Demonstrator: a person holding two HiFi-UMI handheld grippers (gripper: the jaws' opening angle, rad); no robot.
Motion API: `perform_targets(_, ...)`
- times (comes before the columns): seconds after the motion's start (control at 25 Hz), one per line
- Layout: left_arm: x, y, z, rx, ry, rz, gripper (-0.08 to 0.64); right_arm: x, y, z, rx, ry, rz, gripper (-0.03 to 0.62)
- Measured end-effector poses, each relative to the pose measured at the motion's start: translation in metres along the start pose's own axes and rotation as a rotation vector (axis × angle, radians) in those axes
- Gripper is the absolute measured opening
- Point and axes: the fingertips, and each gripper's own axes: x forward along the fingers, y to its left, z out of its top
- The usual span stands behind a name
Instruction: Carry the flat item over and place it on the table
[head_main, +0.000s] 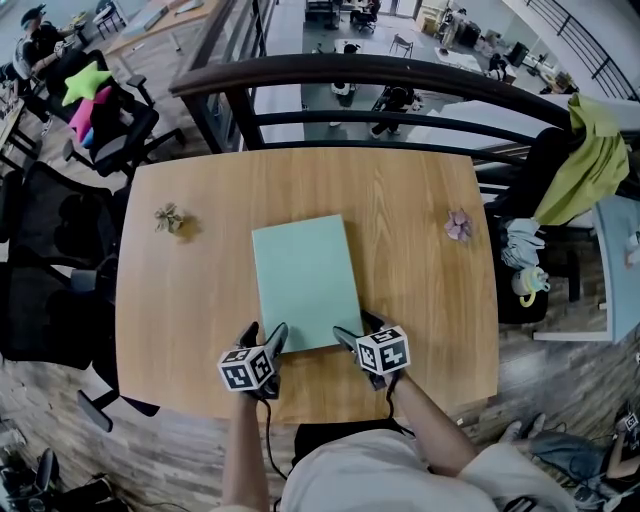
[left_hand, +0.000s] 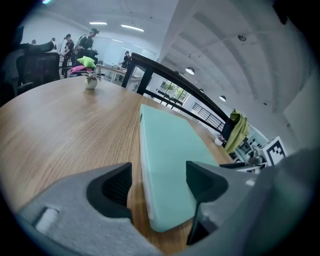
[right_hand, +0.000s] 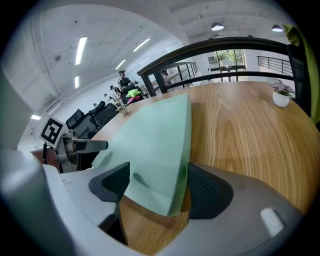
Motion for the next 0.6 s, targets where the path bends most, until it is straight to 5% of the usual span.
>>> perform_targets(0.6, -0.025, -0.008, -0.029, 0.024, 0.002, 0.044, 0.350, -0.022, 0.011, -0.017, -0.016, -0.026, -0.009, 0.359)
